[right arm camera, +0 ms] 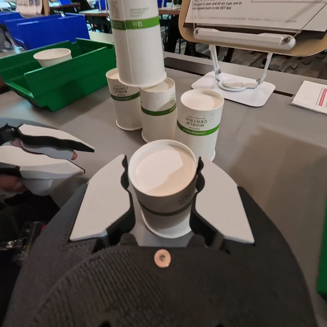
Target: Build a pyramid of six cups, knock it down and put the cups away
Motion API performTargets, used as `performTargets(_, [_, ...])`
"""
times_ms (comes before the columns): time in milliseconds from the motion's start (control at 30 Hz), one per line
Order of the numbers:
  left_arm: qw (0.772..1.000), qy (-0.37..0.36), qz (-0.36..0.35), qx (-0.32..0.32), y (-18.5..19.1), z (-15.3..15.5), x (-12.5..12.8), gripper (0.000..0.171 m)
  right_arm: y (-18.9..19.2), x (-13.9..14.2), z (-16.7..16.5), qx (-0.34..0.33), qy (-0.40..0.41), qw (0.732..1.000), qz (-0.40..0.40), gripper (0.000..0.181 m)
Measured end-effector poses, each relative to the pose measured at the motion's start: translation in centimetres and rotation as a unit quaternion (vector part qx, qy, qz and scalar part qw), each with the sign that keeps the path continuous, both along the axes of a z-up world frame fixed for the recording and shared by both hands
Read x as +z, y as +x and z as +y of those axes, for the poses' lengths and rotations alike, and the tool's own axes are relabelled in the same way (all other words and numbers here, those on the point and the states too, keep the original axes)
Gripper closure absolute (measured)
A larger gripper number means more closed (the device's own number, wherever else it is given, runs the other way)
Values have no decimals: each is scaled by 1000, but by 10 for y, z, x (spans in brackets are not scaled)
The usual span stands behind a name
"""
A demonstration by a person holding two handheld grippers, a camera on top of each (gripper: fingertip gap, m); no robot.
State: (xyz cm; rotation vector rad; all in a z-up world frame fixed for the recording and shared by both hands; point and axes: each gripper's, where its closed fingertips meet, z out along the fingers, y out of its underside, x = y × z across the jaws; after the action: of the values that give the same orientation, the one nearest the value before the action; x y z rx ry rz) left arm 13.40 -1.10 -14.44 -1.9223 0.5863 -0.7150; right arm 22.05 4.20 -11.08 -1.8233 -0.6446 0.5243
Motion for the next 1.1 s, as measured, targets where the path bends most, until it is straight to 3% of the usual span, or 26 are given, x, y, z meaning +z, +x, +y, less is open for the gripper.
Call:
performTargets(267, [1000,-12,-6,1,-1,1,-2,127,-3,-21,0,0,-20,999,-41,91])
performTargets(533, [1000,-24,-17,2,-2,2,-2,127,-2,-21,-1,8,-19,999,-46,101])
performTargets(700, [999,-32,-27,5,-3,3,-3,128,-5,22,4,15,19,1000,4,101])
performTargets(933, [998,-48,-39,5,-1,4,-5,128,-23,109,52,35,130,988,-74,101])
performTargets(1100, [999,-32,-19,16,-5,8,-7,129,-55,127,110,37,106,990,-82,101])
